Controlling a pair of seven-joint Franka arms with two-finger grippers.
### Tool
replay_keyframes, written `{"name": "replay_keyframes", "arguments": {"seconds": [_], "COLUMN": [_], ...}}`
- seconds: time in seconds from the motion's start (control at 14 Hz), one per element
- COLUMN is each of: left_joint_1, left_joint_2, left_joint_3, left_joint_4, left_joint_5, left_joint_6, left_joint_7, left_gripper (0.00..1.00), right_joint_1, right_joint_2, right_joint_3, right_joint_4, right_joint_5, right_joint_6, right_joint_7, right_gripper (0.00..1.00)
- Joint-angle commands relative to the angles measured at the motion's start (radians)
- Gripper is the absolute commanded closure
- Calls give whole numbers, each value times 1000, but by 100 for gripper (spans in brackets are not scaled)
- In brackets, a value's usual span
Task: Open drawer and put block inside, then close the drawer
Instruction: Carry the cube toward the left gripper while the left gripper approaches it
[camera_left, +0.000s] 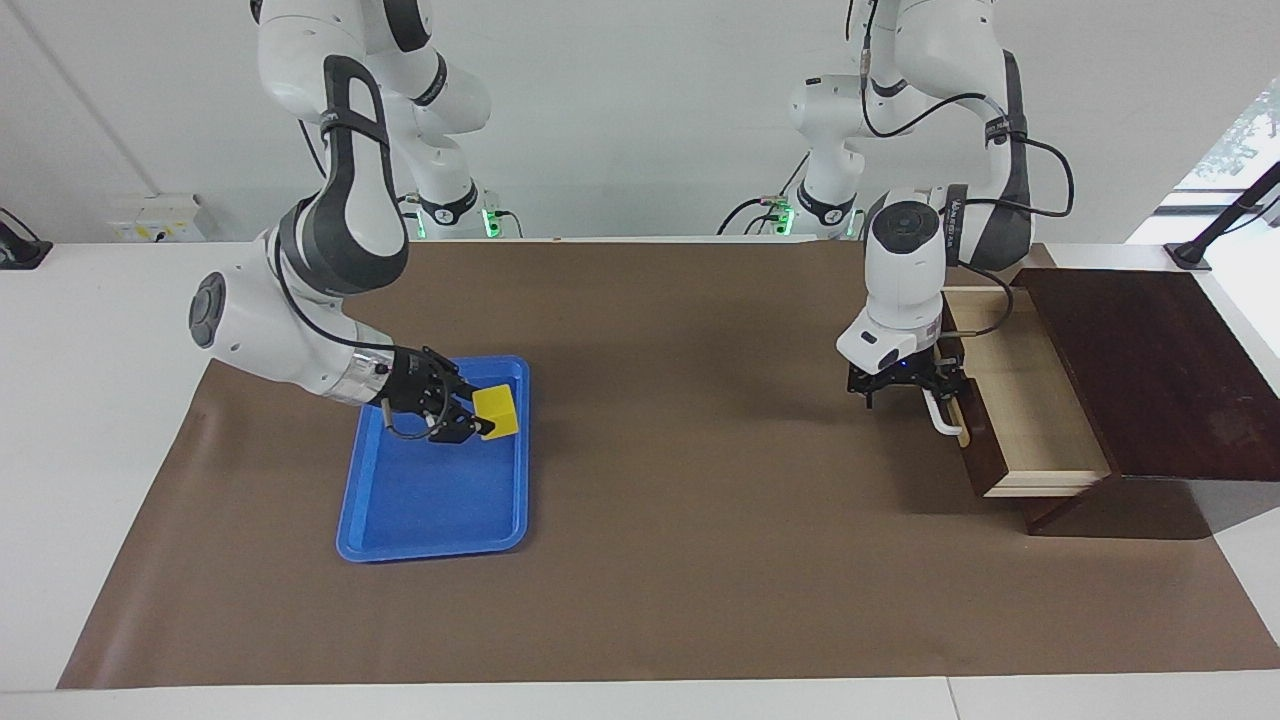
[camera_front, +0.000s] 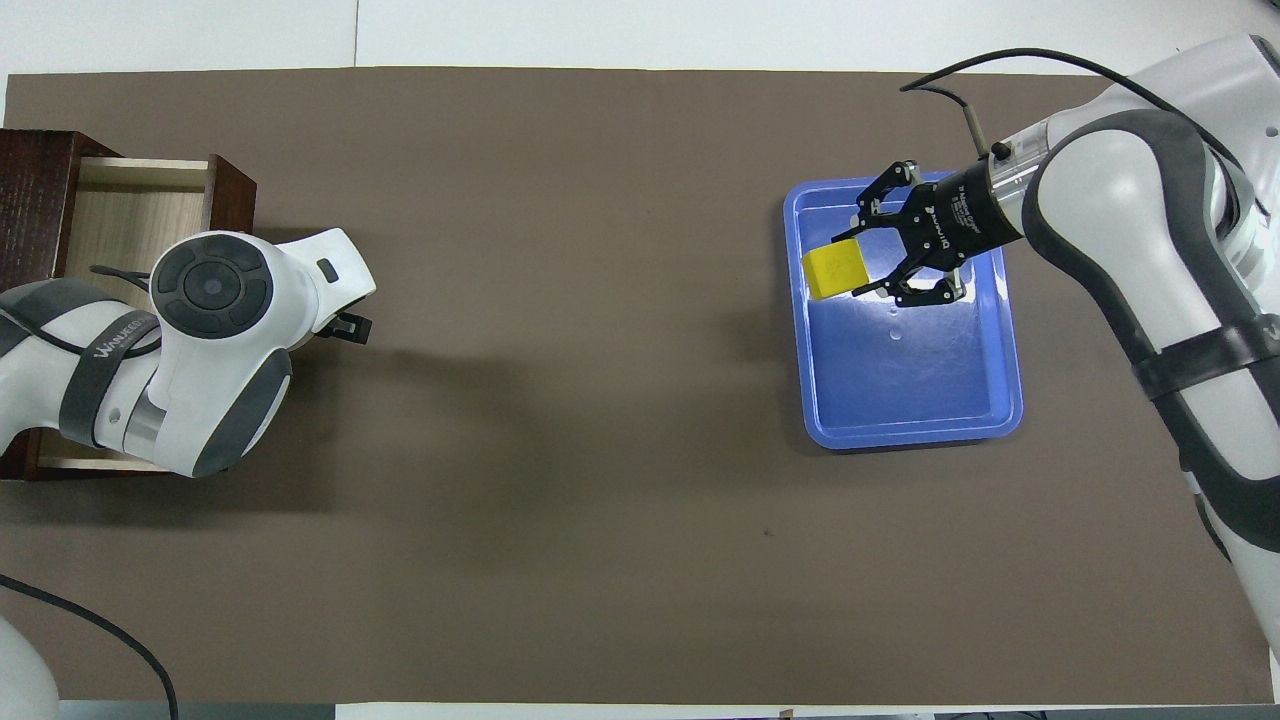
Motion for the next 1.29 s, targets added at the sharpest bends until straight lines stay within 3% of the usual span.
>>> {"name": "replay_keyframes", "arguments": {"seconds": [0.0,0.14,0.29,0.43,0.64,0.93,1.21], "left_joint_1": [-40,-29,-29,-40,-66,-118,-186], "left_joint_2": [19,37,54,57,62,64,123], "left_joint_3": [1,-1,2,2,2,-1,1], "left_joint_4": [18,99,235,343,417,437,558], "left_joint_5": [-49,-71,-176,-230,-321,-407,-471], "left_joint_6": [-33,-114,-272,-404,-484,-481,-487], "left_joint_7": [-13,-13,-18,-144,-590,-1199,-1695], "left_gripper": [0,0,0,0,0,0,0], "right_joint_1": [56,103,138,174,235,312,318], "right_joint_2": [-14,-16,-13,-11,-10,-5,-5], "right_joint_3": [2,2,2,0,0,0,3], "right_joint_4": [35,57,83,89,92,91,91], "right_joint_5": [20,42,45,85,93,89,109], "right_joint_6": [-16,-5,15,53,128,214,210], "right_joint_7": [102,185,287,366,453,532,552], "right_gripper": [100,100,100,100,100,100,100]}}
